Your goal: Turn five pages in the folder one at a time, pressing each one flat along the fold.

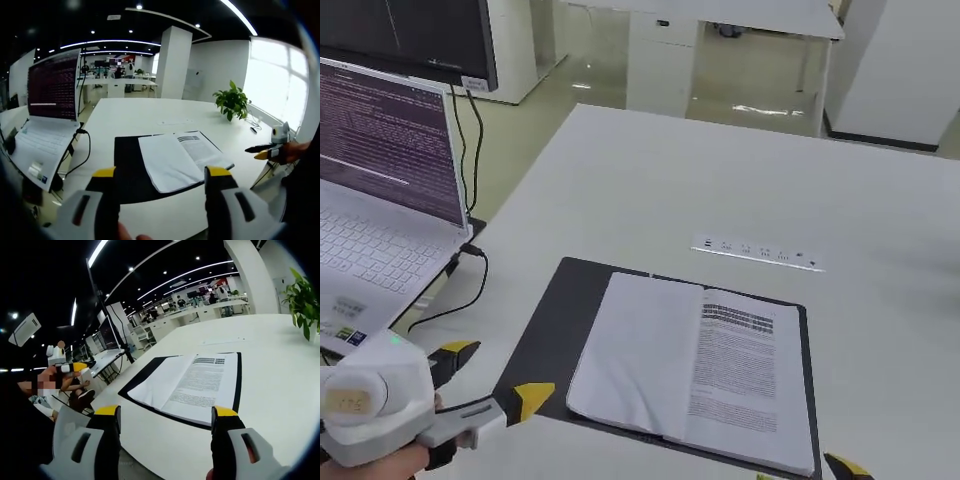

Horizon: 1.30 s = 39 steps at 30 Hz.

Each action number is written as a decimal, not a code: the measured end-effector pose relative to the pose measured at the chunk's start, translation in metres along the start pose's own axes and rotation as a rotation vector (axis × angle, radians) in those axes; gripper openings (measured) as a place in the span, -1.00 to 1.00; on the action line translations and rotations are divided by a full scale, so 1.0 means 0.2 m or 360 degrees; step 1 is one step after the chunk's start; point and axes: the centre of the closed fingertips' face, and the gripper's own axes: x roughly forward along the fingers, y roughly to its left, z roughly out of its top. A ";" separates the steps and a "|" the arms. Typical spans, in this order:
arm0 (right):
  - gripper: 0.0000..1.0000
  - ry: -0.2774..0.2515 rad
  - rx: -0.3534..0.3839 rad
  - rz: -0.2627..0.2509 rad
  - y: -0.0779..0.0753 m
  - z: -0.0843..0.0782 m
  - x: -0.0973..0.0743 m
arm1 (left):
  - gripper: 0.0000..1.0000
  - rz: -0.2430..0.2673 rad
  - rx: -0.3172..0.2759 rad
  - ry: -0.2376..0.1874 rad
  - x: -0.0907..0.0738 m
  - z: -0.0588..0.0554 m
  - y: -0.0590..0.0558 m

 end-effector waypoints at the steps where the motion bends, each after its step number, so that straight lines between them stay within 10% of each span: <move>1: 0.46 0.0002 0.0001 0.0001 0.00 0.00 0.00 | 0.39 0.0006 -0.0009 -0.0004 0.00 0.00 0.00; 39: 0.49 -0.0022 -0.0001 -0.0005 0.00 0.00 -0.03 | 0.43 -0.0011 -0.0001 -0.0020 -0.01 0.01 -0.10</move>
